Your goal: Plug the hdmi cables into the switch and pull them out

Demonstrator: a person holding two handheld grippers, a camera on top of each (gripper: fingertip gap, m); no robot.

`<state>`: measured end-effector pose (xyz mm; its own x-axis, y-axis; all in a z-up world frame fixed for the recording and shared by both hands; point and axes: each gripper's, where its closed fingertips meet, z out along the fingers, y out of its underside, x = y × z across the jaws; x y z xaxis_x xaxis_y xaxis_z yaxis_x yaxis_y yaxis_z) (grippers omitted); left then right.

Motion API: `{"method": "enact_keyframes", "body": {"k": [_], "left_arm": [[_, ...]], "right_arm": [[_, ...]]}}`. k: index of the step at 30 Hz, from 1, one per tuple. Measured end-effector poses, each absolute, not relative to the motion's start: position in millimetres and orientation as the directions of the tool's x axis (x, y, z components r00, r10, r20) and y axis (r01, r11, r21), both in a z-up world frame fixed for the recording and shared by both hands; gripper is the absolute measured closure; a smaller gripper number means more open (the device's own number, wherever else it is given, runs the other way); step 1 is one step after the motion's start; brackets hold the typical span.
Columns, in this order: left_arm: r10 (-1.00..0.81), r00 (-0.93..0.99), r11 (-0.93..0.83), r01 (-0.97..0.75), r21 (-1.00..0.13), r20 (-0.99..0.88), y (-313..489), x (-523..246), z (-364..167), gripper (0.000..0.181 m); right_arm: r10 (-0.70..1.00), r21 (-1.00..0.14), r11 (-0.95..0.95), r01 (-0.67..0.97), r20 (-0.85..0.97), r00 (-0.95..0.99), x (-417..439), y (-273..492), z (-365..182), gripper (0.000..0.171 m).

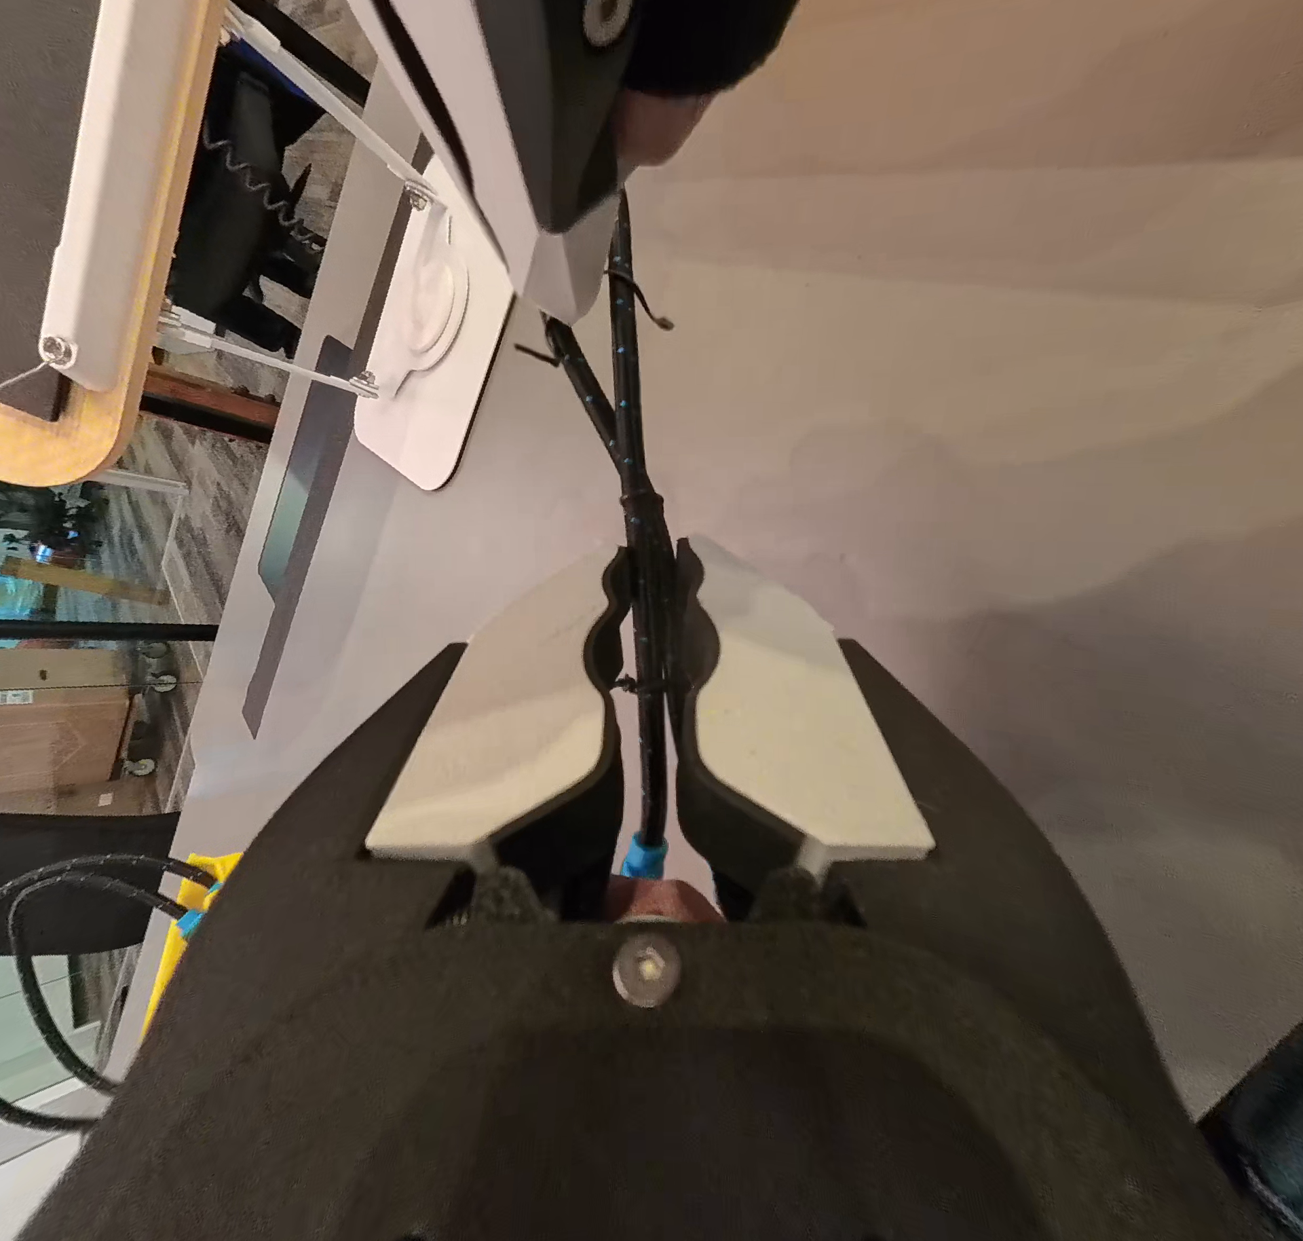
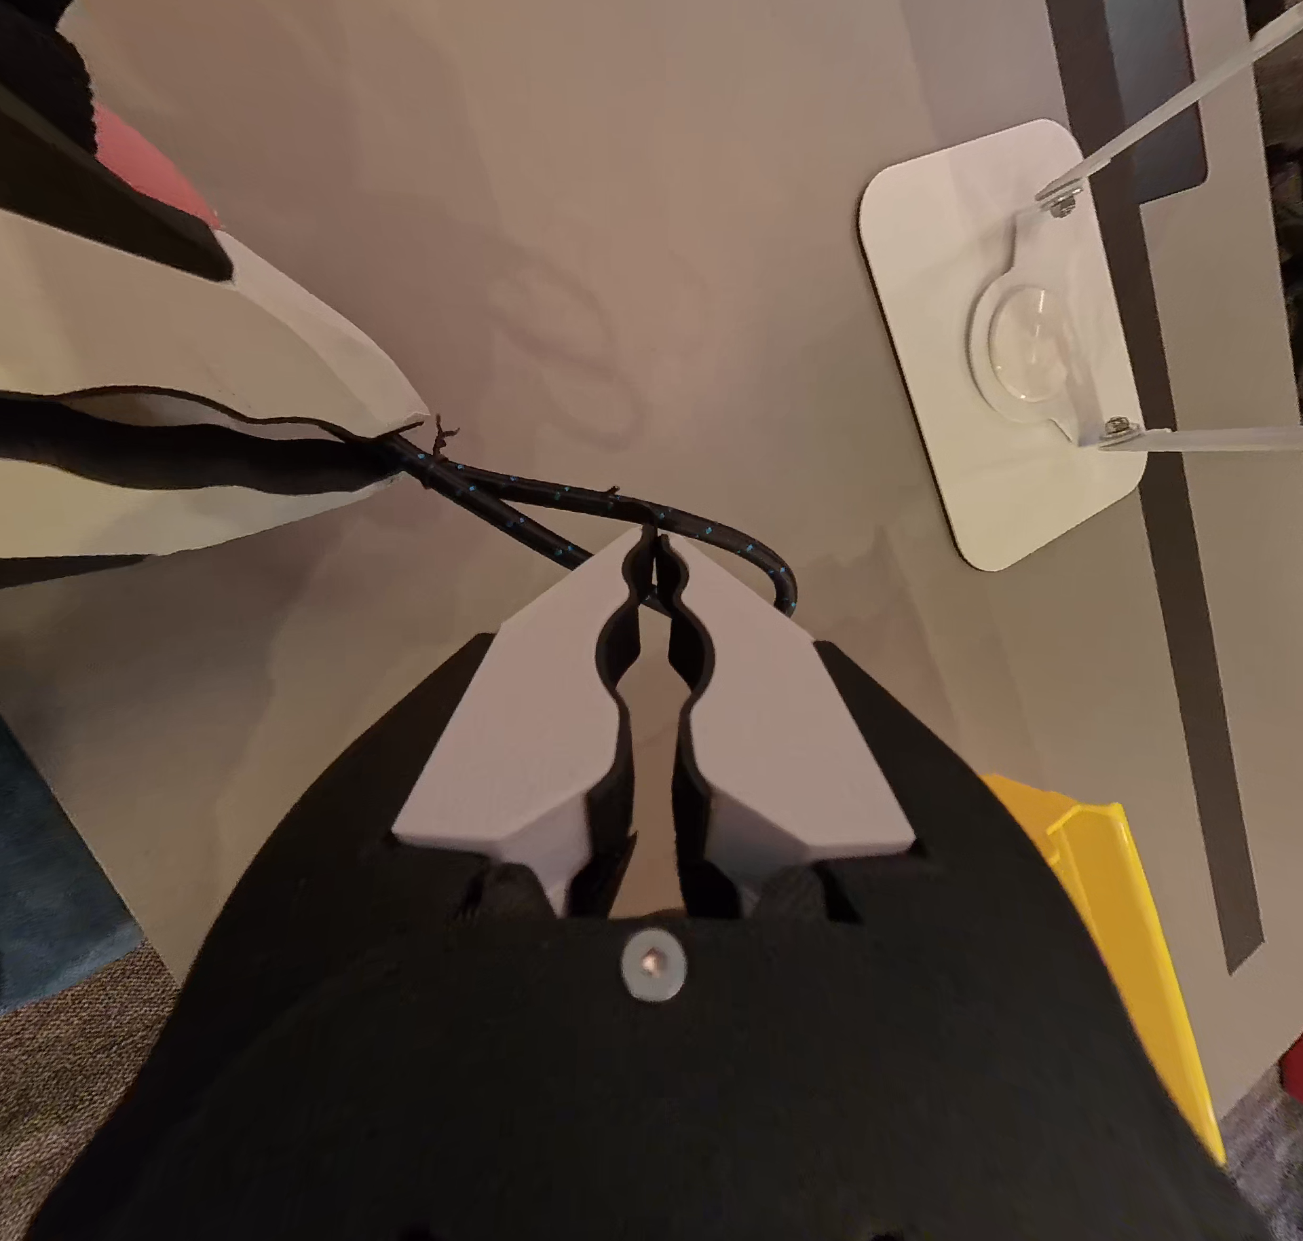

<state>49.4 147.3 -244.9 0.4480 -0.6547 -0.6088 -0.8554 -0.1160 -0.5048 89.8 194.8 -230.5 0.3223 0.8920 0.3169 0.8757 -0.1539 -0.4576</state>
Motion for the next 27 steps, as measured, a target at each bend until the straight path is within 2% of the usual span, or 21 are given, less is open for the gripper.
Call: {"method": "enact_keyframes", "body": {"k": [15, 25, 27], "left_arm": [[-0.696, 0.485, -0.154, -0.821, -0.549, -0.529, 147.1, 49.2, -251.0, 0.171], [-0.718, 0.510, -0.173, -0.790, -0.589, -0.473, 147.8, 49.8, -250.6, 0.171], [-0.723, 0.515, -0.177, -0.782, -0.597, -0.460, 147.4, 49.3, -250.3, 0.171]], "right_arm": [[0.906, -0.359, -0.058, 0.931, 0.373, 0.201, 79.9, 187.7, -243.4, 0.171], [0.931, -0.432, -0.070, 0.899, 0.294, 0.214, 72.4, 182.6, -234.0, 0.166], [0.948, -0.469, -0.088, 0.879, 0.232, 0.218, 69.9, 178.3, -233.2, 0.165]]}}
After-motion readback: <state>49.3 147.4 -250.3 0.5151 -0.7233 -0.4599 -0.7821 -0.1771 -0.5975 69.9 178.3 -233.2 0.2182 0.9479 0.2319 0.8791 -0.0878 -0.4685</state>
